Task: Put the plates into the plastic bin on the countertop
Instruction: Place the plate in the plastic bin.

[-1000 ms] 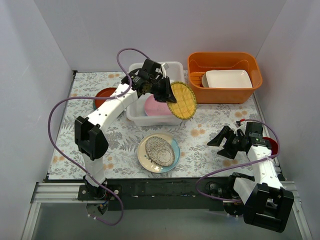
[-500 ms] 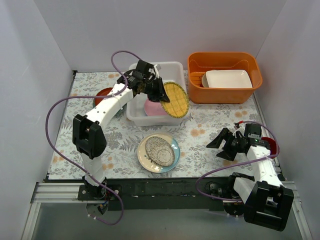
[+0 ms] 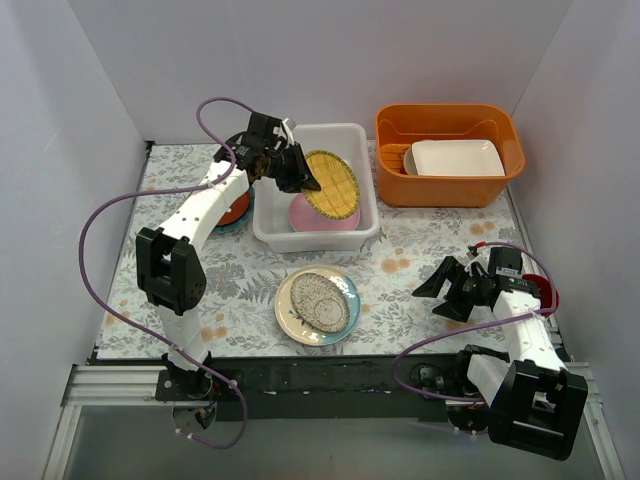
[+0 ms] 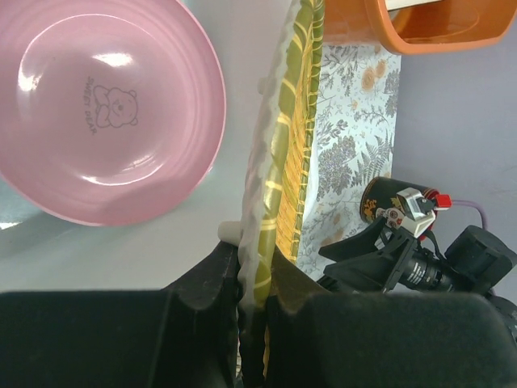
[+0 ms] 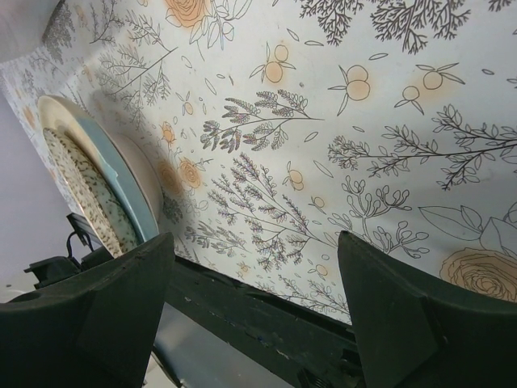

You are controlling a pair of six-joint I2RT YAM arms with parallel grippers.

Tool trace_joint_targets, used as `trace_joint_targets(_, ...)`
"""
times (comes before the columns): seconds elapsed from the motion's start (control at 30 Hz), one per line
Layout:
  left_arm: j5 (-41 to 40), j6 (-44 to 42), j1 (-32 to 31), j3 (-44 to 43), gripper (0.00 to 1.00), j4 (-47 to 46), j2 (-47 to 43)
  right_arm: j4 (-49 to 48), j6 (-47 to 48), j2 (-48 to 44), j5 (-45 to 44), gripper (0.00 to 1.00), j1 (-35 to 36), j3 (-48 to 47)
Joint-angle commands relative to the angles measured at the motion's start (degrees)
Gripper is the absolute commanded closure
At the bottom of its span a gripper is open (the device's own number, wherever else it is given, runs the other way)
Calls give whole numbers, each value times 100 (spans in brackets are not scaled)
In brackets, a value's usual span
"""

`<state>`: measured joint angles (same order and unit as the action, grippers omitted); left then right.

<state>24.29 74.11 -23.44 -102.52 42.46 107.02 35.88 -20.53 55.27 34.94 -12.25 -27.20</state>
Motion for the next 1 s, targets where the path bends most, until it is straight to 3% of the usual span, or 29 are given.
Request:
trace_joint_targets(0.0,251,-54,68,-5,100,-97,-305,-72,129,-16,154,11,3,-66)
trace_joint_targets(0.97,242,-300,244,-330,100,-18,1092,25,102,-77,83,11,12,-40)
